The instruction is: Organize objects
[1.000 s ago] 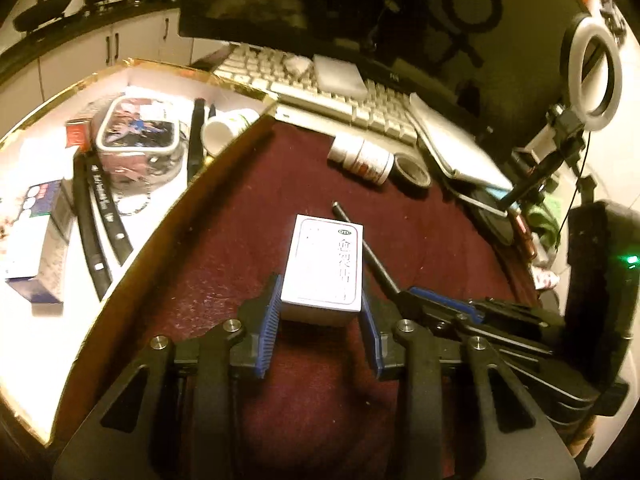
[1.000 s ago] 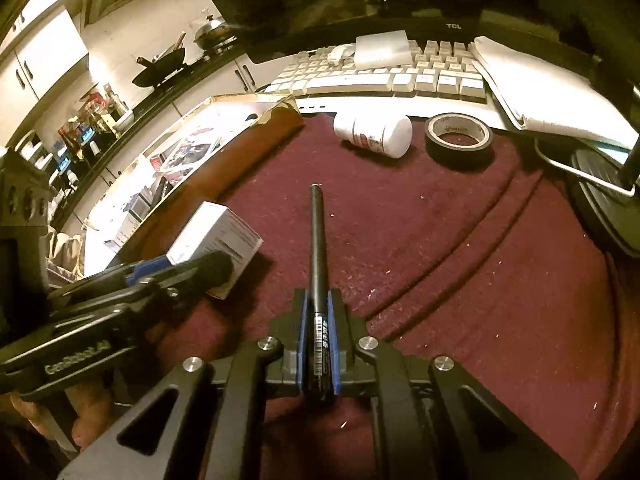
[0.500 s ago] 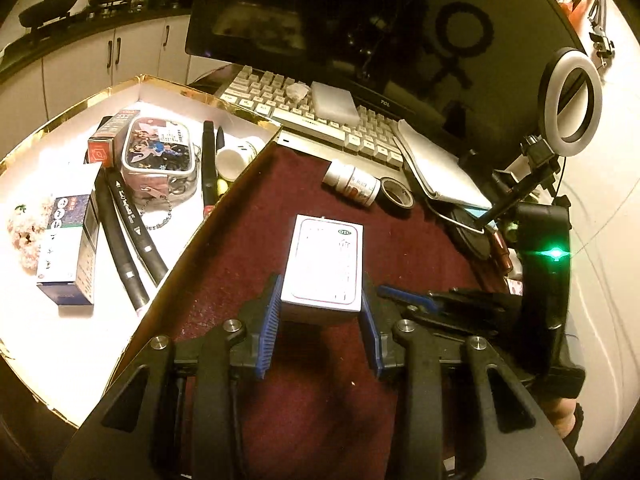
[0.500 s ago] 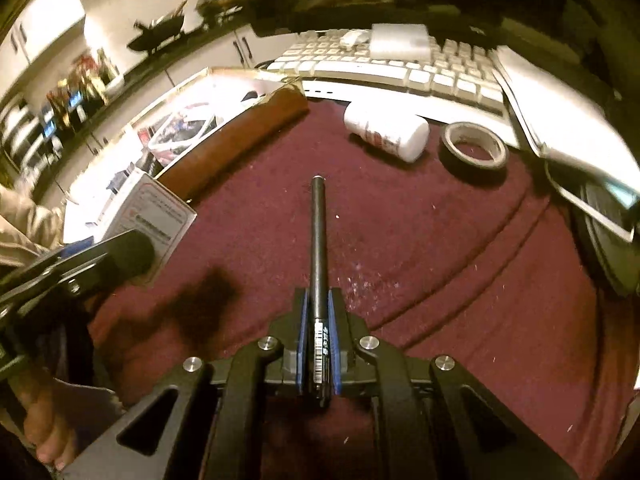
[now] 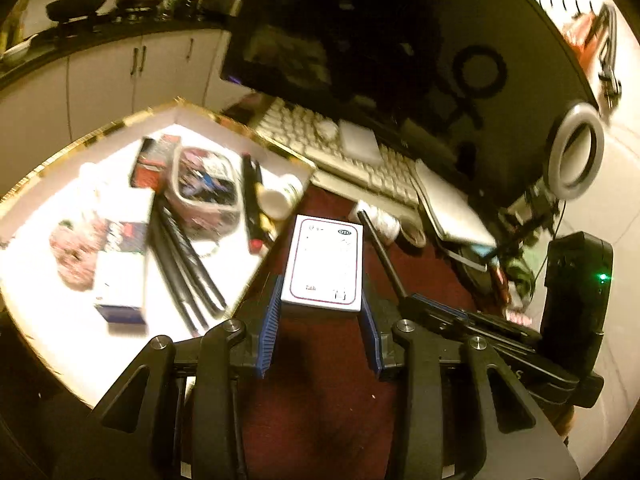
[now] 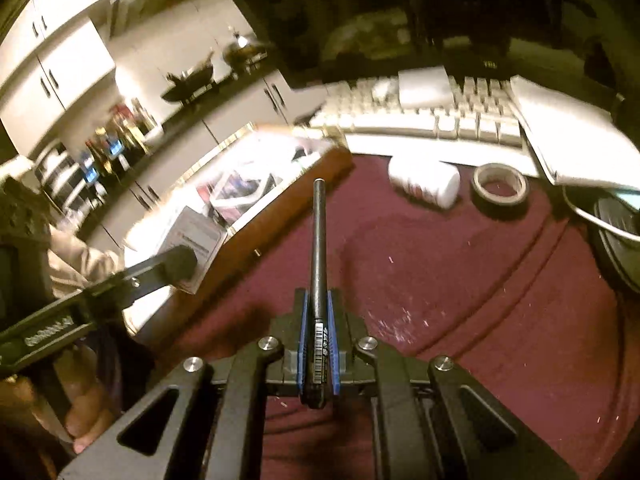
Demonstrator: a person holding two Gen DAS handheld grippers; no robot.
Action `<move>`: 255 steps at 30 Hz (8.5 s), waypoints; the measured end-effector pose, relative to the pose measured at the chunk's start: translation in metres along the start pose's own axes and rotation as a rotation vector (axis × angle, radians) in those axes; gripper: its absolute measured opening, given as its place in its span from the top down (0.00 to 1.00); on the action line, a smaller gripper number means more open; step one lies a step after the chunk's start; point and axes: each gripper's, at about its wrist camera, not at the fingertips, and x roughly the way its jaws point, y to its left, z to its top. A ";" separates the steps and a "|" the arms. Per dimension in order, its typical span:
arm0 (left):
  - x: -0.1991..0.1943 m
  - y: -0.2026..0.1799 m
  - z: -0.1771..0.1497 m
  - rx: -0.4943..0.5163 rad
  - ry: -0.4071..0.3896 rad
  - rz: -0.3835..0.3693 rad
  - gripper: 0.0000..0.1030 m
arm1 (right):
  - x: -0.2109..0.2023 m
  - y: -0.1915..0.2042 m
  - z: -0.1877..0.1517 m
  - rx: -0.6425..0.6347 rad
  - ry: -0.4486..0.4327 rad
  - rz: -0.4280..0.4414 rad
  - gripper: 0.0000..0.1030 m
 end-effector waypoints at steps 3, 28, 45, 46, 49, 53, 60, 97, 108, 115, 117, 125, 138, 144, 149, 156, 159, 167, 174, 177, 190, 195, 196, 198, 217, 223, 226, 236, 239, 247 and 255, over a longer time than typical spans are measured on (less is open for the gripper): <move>-0.014 0.015 0.015 -0.019 -0.052 0.051 0.65 | 0.003 0.014 0.015 0.000 -0.013 0.048 0.93; 0.004 0.136 0.045 -0.199 -0.019 0.381 0.65 | 0.130 0.123 0.045 -0.089 0.138 0.117 0.93; 0.034 0.135 0.073 -0.178 0.017 0.372 0.65 | 0.130 0.128 0.034 -0.127 0.147 0.093 0.93; 0.034 0.135 0.073 -0.175 0.017 0.362 0.65 | 0.130 0.129 0.033 -0.132 0.151 0.095 0.93; 0.035 0.134 0.072 -0.161 0.026 0.355 0.65 | 0.130 0.130 0.030 -0.136 0.150 0.096 0.92; 0.030 0.131 0.072 -0.153 -0.005 0.343 0.58 | 0.133 0.130 0.031 -0.116 0.146 0.104 0.92; 0.010 0.131 0.066 -0.177 -0.085 0.312 0.52 | 0.123 0.111 0.034 -0.039 0.113 0.171 0.92; 0.179 -0.079 0.062 -0.194 0.291 0.158 0.45 | -0.058 -0.100 -0.051 0.144 -0.182 -0.169 0.36; 0.222 -0.103 0.066 -0.169 0.334 0.263 0.45 | -0.057 -0.106 -0.053 0.167 -0.154 -0.109 0.36; 0.212 -0.097 0.055 -0.117 0.357 0.231 0.64 | -0.058 -0.110 -0.053 0.192 -0.146 -0.117 0.36; 0.200 -0.092 0.047 -0.092 0.356 0.220 0.65 | -0.057 -0.110 -0.053 0.193 -0.139 -0.118 0.36; 0.102 -0.046 -0.011 0.013 0.301 0.194 0.66 | -0.057 -0.107 -0.054 0.169 -0.128 -0.159 0.36; 0.059 -0.015 -0.045 0.135 0.154 0.157 0.66 | -0.025 -0.098 -0.022 0.206 -0.049 -0.268 0.38; 0.051 -0.010 -0.051 0.127 0.148 0.115 0.66 | -0.010 -0.105 0.015 0.301 -0.097 -0.329 0.61; 0.047 -0.009 -0.055 0.136 0.134 0.104 0.66 | 0.009 -0.117 0.028 0.464 -0.136 -0.356 0.69; 0.045 -0.013 -0.059 0.163 0.123 0.118 0.66 | 0.028 -0.125 0.050 0.539 -0.151 -0.407 0.69; 0.044 -0.013 -0.060 0.161 0.120 0.120 0.66 | 0.039 -0.125 0.055 0.513 -0.119 -0.432 0.70; 0.042 -0.013 -0.062 0.146 0.123 0.123 0.66 | 0.034 -0.124 0.047 0.508 -0.113 -0.386 0.92; 0.034 -0.009 -0.067 0.135 0.116 0.123 0.66 | 0.019 -0.084 0.013 0.423 -0.056 -0.226 0.92; 0.032 -0.008 -0.068 0.124 0.112 0.126 0.66 | 0.009 -0.073 -0.003 0.395 -0.049 -0.203 0.92; 0.030 -0.003 -0.068 0.072 0.089 0.105 0.66 | 0.006 -0.059 -0.022 0.326 -0.037 -0.178 0.92; 0.026 -0.007 -0.064 0.051 0.060 0.067 0.66 | 0.000 -0.050 -0.019 0.292 -0.061 -0.160 0.92; 0.024 -0.010 -0.062 0.053 0.052 0.060 0.66 | -0.001 -0.048 -0.019 0.284 -0.067 -0.158 0.92; 0.021 -0.015 -0.060 0.058 0.032 0.054 0.66 | -0.003 -0.045 -0.020 0.269 -0.070 -0.157 0.92; -0.049 0.067 0.009 -0.107 -0.187 0.189 0.66 | 0.024 0.038 0.031 0.087 -0.097 -0.044 0.92; -0.055 0.127 0.023 -0.207 -0.186 0.350 0.66 | 0.063 0.078 0.047 0.004 -0.056 -0.026 0.92; -0.052 0.150 0.026 -0.255 -0.155 0.403 0.66 | 0.082 0.092 0.051 -0.033 -0.045 -0.052 0.92; -0.025 0.161 0.014 -0.265 -0.047 0.509 0.66 | 0.112 0.109 0.048 -0.119 -0.012 -0.166 0.92; -0.022 0.161 0.016 -0.257 -0.029 0.515 0.66 | 0.117 0.116 0.046 -0.166 -0.011 -0.213 0.92; -0.018 0.160 0.019 -0.234 -0.008 0.500 0.66 | 0.122 0.121 0.044 -0.181 0.013 -0.206 0.92; -0.024 0.146 0.012 -0.190 -0.033 0.500 0.59 | 0.117 0.117 0.038 -0.141 0.040 -0.144 0.91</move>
